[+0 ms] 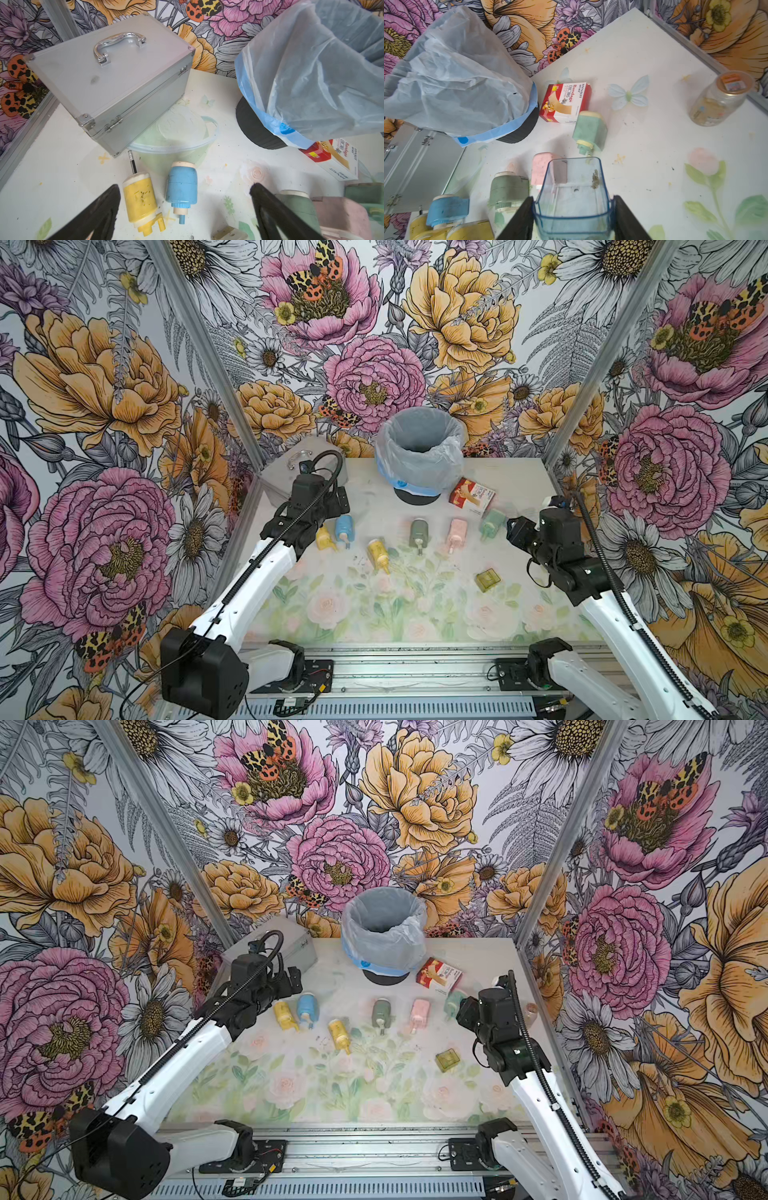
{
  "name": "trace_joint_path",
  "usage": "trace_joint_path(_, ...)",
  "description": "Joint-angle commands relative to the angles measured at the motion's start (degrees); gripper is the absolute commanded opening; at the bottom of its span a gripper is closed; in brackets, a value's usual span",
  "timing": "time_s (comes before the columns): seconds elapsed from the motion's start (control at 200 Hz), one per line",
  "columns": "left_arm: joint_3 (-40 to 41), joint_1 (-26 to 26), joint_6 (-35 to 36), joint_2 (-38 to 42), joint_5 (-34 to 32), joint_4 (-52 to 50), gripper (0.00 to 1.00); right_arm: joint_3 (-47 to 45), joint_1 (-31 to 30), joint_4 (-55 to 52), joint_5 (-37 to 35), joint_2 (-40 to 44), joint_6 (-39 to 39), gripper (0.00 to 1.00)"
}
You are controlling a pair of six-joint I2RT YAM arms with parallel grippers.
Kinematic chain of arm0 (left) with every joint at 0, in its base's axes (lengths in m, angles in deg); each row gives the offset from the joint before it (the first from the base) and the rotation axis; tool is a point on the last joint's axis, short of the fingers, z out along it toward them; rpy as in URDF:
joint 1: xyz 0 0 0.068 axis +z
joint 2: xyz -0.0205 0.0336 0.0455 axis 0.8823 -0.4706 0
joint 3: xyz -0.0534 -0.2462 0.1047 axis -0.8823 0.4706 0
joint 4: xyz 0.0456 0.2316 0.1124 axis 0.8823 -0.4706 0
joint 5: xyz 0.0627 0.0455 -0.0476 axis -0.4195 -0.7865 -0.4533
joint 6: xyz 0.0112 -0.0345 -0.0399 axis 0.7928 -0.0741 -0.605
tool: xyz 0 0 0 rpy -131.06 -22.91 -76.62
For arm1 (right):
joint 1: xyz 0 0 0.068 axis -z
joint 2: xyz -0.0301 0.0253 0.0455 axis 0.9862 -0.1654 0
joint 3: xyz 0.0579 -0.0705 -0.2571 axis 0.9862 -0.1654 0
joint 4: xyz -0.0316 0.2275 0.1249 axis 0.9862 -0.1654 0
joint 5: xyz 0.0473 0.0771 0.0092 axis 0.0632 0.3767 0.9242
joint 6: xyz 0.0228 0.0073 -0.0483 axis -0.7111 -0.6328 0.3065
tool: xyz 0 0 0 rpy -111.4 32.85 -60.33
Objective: Take out the pencil sharpener tray and clean the shavings
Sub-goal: Place the container at the center of the board.
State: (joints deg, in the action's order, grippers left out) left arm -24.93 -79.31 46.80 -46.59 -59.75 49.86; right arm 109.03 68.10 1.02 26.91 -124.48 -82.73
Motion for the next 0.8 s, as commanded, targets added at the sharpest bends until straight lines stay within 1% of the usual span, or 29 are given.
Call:
trace_joint_path(0.0, 1.33, -0.95, 1.59, 2.32, 0.95, 0.58, 0.99, -1.91, 0.17, -2.2, -3.63, 2.53, -3.14, 0.12)
trace_joint_path(0.205, 1.56, -3.12, 2.09, 2.16, 0.96, 0.65, 0.99, -4.34, -0.65, -5.57, -6.25, 5.93, -5.81, 0.11)
trace_joint_path(0.3, 1.43, -3.35, 2.09, 1.92, 0.95, 0.53, 0.99, -6.1, -1.11, -6.7, -6.88, 7.28, -7.32, 0.11)
trace_joint_path(0.535, 1.27, -4.21, 2.31, 1.45, 2.25, 0.62, 0.99, -11.63, -2.45, -6.78, -5.92, 7.06, -10.62, 0.11)
trace_joint_path(0.796, 0.81, -4.32, 2.14, 0.55, 3.98, 0.62, 0.99, -18.7, -4.08, -6.49, -5.69, 10.13, -13.76, 0.12)
